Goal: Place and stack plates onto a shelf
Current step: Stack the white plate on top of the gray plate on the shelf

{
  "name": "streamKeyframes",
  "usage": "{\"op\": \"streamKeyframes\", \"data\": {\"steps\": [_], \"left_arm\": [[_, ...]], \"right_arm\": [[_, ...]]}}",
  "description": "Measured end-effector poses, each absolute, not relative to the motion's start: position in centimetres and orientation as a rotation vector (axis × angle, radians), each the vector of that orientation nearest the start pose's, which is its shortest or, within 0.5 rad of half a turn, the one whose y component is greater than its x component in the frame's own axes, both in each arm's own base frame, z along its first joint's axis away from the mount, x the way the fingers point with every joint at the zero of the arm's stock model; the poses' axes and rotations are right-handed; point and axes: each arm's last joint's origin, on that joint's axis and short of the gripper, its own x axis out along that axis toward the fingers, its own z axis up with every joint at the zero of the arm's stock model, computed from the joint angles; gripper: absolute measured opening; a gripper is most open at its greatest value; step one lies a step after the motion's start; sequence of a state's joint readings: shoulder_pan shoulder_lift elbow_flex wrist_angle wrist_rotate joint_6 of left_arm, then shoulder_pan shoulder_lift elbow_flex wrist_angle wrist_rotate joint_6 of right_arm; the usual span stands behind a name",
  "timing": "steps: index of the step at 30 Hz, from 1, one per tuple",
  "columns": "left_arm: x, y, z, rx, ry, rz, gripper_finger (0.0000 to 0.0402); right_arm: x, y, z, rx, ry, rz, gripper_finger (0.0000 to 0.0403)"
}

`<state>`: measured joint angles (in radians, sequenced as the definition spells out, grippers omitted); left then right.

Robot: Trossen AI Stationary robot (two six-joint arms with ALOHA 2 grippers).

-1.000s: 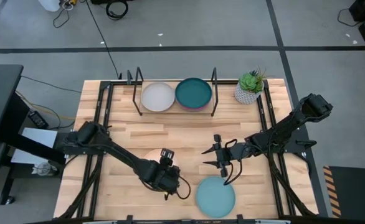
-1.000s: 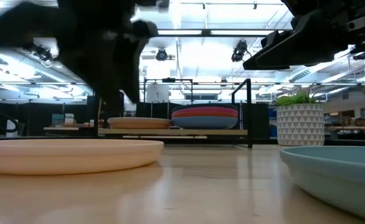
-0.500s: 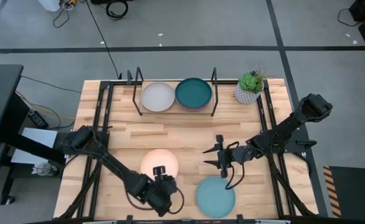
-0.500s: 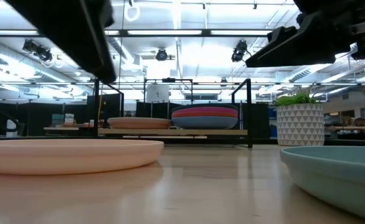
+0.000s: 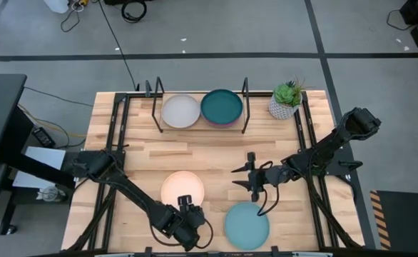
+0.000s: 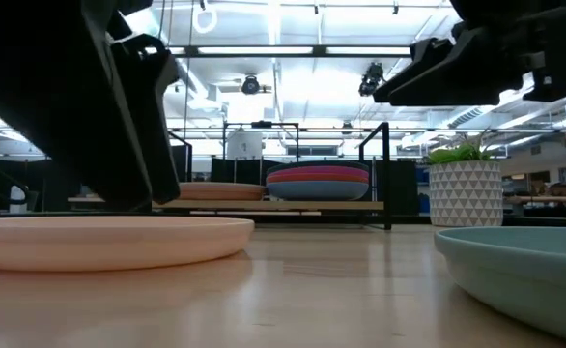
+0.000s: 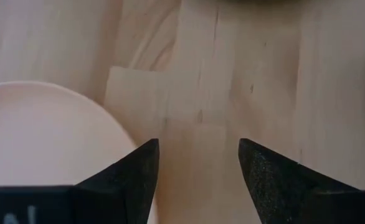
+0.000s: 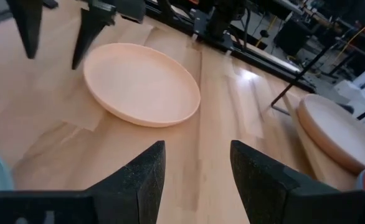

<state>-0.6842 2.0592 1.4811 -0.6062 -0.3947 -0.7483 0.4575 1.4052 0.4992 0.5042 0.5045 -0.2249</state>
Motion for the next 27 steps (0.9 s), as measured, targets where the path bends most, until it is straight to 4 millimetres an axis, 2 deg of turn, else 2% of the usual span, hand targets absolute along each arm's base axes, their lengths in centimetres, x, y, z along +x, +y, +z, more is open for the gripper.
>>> {"op": "streamKeyframes", "data": {"steps": [7,12,16,19,24,27], "left_arm": [[34.0,-25.2,16.8,0.068,1.012,0.013,0.0228],[34.9,-24.9,17.8,-0.005,1.012,-0.015,0.0228],[35.5,-25.5,19.7,-0.059,0.971,-0.046,0.0228],[35.2,-25.3,20.4,-0.056,1.012,0.031,0.0228],[33.9,-24.3,19.0,-0.075,1.166,0.229,0.022],[33.9,-24.3,18.0,-0.069,1.2,0.243,0.0208]], "right_arm": [[24.4,9.3,17.3,-0.497,0.353,-0.02,0.0187],[24.2,9.0,16.9,-0.507,0.364,-0.001,0.0187],[23.5,8.7,16.3,-0.548,0.315,-0.015,0.0187],[23.2,8.5,16.2,-0.573,0.274,-0.033,0.0187],[22.8,8.4,16.0,-0.589,0.242,-0.022,0.0187],[22.9,8.2,16.0,-0.584,0.242,-0.024,0.0187]]}}
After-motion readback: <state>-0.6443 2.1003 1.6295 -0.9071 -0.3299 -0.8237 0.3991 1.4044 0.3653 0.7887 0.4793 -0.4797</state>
